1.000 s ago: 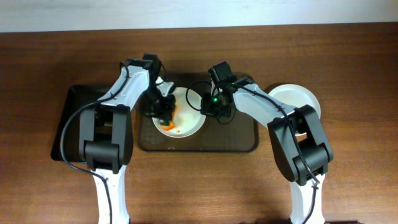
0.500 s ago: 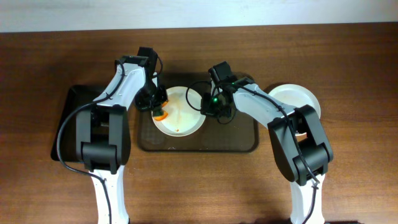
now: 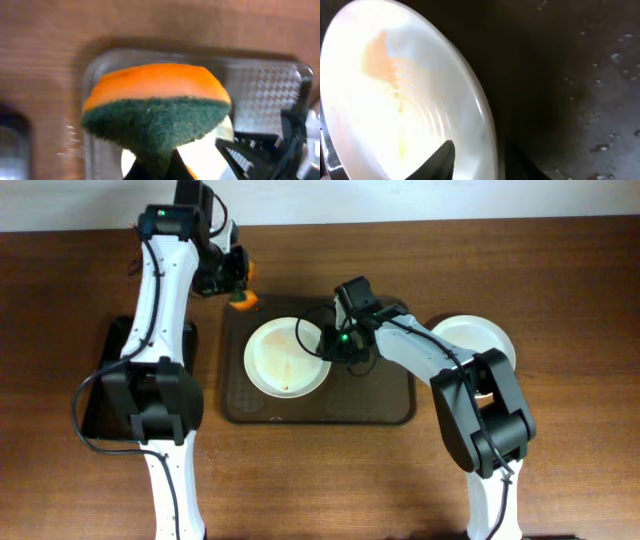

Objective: Clean dirty plates on tray and stack at the side

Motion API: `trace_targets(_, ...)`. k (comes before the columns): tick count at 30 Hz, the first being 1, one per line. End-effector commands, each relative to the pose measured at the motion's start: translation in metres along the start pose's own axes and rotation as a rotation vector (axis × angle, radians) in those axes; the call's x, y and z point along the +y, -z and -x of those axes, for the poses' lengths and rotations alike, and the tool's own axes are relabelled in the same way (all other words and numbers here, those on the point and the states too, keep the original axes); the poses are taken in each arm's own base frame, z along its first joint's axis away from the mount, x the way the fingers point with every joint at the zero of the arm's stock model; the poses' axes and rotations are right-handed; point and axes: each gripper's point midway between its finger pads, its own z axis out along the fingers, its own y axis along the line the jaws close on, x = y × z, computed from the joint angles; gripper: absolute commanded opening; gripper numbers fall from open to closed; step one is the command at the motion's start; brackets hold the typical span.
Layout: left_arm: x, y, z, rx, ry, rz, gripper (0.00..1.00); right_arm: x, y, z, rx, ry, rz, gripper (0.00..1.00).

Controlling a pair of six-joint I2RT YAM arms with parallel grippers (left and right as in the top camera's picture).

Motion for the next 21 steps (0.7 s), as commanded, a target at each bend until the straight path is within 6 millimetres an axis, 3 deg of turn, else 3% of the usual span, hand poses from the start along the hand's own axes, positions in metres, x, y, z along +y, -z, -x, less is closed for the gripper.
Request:
trace_targets(1, 0.025, 0.016, 0.007, -0.052, 0.001, 0.189, 0.0, -0.01, -0.007, -0.007, 0.016, 0.038, -0.033, 0.18)
trace_targets(2, 0.032, 0.018, 0.004, -0.047, -0.001, 0.241, 0.0, -0.009, -0.008, -0.014, 0.041, 0.037, -0.041, 0.06)
trace_targets(4, 0.039, 0.019, 0.002, -0.042, -0.002, 0.287, 0.0, -0.008, -0.008, -0.032, 0.104, 0.03, -0.056, 0.04)
trace_targets(7, 0.04, 0.017, -0.002, -0.023, 0.001, 0.291, 0.0, 0.006, 0.029, -0.027, 0.079, 0.106, -0.044, 0.04)
trace_targets(8, 0.041, 0.015, -0.004, -0.015, 0.002, 0.292, 0.0, 0.004, 0.057, -0.018, 0.017, 0.126, -0.114, 0.04)
trace_targets(13, 0.038, 0.007, -0.007, 0.001, -0.007, 0.293, 0.0, -0.014, 0.124, -0.009, -0.168, 0.257, -0.542, 0.04)
trace_targets(17, 0.038, 0.007, -0.007, 0.0, -0.008, 0.293, 0.0, -0.001, 0.148, -0.007, -0.325, 0.405, -0.844, 0.04)
trace_targets(21, 0.038, 0.007, -0.007, 0.0, -0.008, 0.293, 0.0, 0.024, 0.17, -0.001, -0.512, 0.457, -0.993, 0.04)
